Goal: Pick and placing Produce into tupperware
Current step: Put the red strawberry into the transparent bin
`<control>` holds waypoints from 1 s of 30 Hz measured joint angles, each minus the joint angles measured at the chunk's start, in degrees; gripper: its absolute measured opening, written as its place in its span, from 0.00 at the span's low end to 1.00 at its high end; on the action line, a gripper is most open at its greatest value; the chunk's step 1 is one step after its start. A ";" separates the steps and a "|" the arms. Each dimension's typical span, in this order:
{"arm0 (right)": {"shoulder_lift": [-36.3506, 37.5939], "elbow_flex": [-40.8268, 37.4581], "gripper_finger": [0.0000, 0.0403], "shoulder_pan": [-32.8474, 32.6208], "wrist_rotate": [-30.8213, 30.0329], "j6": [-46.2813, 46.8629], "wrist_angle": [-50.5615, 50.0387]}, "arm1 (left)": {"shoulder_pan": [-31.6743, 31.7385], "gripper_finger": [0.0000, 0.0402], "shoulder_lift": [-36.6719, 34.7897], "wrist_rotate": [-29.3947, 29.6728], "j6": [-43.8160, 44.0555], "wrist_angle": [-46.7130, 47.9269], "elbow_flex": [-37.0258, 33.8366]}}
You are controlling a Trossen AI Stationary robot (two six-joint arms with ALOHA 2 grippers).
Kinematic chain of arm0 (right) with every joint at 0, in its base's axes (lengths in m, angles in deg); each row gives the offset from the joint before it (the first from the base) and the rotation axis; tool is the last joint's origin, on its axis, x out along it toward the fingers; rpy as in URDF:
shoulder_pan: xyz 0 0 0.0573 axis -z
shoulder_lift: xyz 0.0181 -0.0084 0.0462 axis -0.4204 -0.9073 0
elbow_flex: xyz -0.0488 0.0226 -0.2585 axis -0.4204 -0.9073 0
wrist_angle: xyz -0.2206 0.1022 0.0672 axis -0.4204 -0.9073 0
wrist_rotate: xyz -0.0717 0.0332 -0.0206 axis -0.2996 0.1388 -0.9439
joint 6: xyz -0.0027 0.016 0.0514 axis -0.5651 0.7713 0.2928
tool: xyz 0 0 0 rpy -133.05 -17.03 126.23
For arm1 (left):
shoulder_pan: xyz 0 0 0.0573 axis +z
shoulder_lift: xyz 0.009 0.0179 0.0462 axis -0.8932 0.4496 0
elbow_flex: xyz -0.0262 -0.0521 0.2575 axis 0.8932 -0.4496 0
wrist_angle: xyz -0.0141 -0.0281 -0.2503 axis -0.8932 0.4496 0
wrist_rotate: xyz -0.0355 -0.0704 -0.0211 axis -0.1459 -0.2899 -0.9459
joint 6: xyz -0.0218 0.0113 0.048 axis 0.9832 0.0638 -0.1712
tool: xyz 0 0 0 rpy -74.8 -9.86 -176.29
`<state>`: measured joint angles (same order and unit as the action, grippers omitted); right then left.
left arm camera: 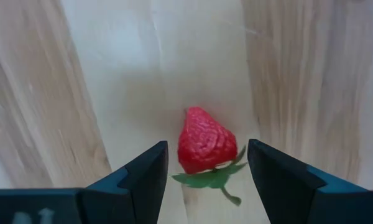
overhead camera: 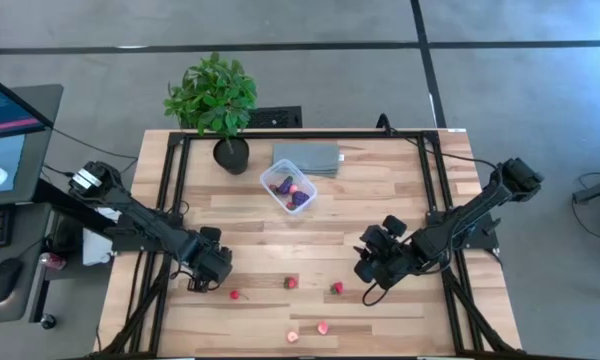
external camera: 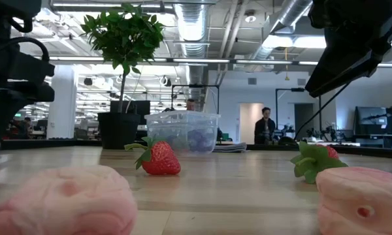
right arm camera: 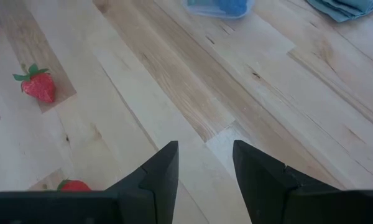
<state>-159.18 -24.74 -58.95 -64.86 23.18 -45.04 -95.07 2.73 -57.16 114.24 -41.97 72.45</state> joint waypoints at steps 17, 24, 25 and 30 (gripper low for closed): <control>0.00 0.00 0.43 0.00 0.02 -0.02 0.31 | 0.09 0.51 -0.04 -1.65 2.89 -4.21 -3.32; 0.00 0.00 0.43 0.00 0.02 -1.02 0.46 | 0.09 0.40 -0.04 -1.88 3.05 -4.85 -3.32; 0.00 0.00 0.43 0.00 0.02 -1.05 0.44 | 0.09 0.39 -0.04 -1.90 3.07 -4.90 -3.32; 0.00 0.00 0.43 0.04 0.04 -1.44 0.46 | 0.09 0.35 -0.04 -1.97 3.53 -4.98 -3.29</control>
<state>-159.18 -24.74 -58.90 -64.81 21.74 -44.58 -94.98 2.69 -59.13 117.77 -46.95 69.16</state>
